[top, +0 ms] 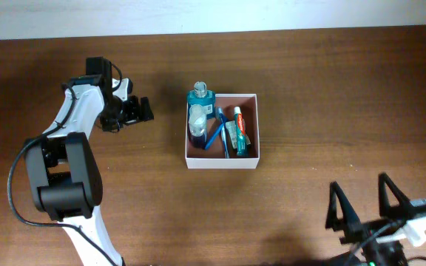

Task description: Pack container

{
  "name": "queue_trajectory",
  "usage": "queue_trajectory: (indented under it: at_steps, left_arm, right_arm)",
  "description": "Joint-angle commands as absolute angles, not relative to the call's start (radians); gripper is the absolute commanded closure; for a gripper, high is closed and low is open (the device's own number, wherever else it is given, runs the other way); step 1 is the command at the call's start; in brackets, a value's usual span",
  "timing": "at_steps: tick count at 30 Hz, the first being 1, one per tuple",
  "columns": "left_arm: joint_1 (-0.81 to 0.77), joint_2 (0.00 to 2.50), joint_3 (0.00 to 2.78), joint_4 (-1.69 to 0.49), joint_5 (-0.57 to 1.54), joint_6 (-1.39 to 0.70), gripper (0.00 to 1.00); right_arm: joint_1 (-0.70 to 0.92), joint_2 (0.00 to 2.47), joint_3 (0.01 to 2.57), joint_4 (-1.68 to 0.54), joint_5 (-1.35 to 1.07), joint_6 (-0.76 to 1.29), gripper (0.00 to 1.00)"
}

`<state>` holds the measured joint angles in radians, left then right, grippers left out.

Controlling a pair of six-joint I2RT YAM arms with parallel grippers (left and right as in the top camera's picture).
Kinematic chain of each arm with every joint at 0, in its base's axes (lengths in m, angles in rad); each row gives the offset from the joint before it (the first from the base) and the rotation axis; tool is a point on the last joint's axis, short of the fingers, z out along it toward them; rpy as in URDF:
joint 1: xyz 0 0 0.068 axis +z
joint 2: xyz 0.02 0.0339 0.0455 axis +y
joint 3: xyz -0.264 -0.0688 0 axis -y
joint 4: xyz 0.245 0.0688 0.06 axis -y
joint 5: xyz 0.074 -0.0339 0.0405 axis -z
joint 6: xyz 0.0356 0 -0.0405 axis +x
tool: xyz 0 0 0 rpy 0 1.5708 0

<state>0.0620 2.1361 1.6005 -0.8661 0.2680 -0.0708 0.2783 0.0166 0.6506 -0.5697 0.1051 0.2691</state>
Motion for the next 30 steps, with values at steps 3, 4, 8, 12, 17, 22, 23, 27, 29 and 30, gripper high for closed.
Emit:
queue_trajectory:
  at_steps: [3,4,8,12,17,22,23,27,29,30]
  left_arm:
    - [0.062,2.132,1.598,-0.864,0.265,-0.059,0.01]
    - [0.062,2.132,1.598,-0.864,0.265,-0.059,0.01]
    - [0.062,2.132,1.598,-0.864,0.265,-0.059,0.01]
    - [0.062,2.132,1.598,-0.864,0.265,-0.059,0.01]
    - [0.062,2.132,1.598,-0.864,0.265,-0.059,0.01]
    - [0.062,2.132,1.598,-0.864,0.265,-0.059,0.01]
    - [0.062,2.132,1.598,-0.864,0.265,-0.059,0.00]
    - [0.062,2.132,1.598,-0.864,0.265,-0.059,0.01]
    - [0.062,2.132,1.598,-0.864,0.265,-0.059,0.01]
    - [0.062,2.132,1.598,-0.864,0.265,-0.059,0.01]
  right_arm:
    - [0.273,0.004,0.482,-0.307,0.098,0.269,0.02]
    - [0.273,0.004,0.453,-0.258,0.097,0.270,0.02]
    - [0.273,0.004,0.323,-0.057,0.071,0.270,0.02]
    - [0.273,0.004,0.196,0.139,0.064,0.269,0.02]
    - [0.272,0.004,0.078,0.291,0.071,0.266,0.02]
    - [0.236,0.004,0.006,0.332,0.080,0.266,0.02]
    - [0.226,0.004,0.006,0.326,0.080,0.265,0.02]
    - [0.180,0.004,0.006,0.283,0.080,0.266,0.01]
    - [0.161,0.004,0.006,0.257,0.080,0.266,0.02]
    - [0.152,0.004,0.006,0.241,0.080,0.265,0.02]
